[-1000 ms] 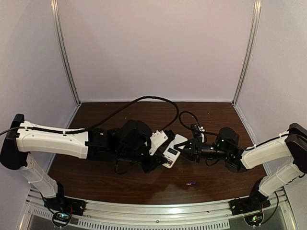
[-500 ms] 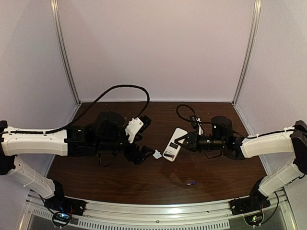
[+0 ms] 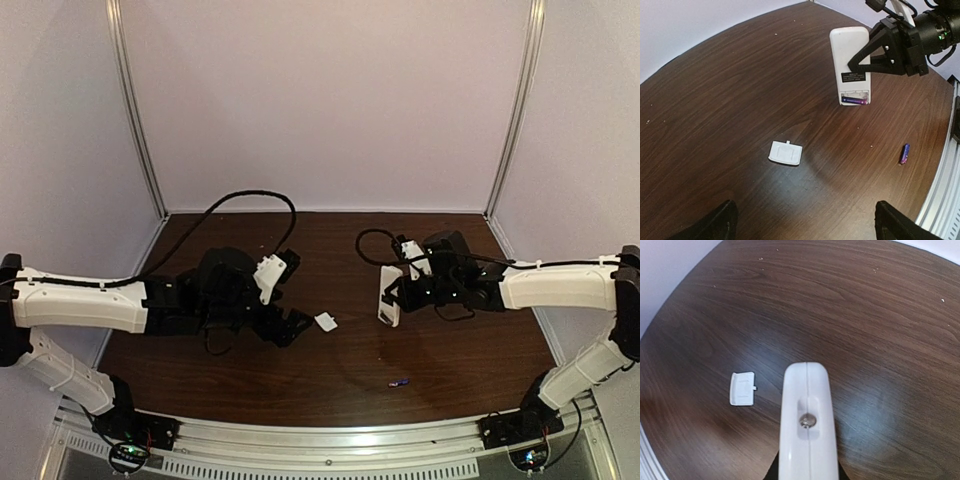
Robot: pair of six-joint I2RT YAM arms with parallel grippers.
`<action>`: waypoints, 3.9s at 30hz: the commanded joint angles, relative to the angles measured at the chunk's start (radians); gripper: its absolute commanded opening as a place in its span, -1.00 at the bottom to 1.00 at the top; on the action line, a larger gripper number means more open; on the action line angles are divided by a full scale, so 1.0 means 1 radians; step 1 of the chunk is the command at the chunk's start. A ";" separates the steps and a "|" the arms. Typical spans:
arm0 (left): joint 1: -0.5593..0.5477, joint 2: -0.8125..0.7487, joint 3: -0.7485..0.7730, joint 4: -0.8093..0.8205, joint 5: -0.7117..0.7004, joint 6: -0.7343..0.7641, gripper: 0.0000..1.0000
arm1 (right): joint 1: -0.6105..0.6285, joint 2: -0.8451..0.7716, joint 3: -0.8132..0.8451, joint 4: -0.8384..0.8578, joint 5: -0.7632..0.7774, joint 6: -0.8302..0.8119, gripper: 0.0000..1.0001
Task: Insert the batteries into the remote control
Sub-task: Place the battery at the center of the board, then move the battery to the center of the board, then pass from the right arm to the left
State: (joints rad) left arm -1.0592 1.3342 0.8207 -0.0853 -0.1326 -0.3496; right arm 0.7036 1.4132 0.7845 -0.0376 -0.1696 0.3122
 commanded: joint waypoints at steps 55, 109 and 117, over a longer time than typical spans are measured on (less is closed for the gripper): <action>0.072 0.679 0.542 -0.179 0.213 0.143 -0.41 | -0.266 -0.259 -0.051 -0.096 -0.371 0.123 -1.00; -0.012 0.657 0.495 -0.432 0.252 0.478 -0.36 | -0.328 -0.285 -0.121 0.034 -0.521 0.229 -1.00; -0.008 0.533 0.497 -0.340 0.200 0.436 0.19 | -0.328 -0.289 -0.119 0.073 -0.531 0.244 -1.00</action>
State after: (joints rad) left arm -1.0679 1.9739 1.3262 -0.4980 0.1013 0.1081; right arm 0.3813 1.1454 0.6746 -0.0193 -0.6819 0.5392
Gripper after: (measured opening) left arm 0.557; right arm 0.169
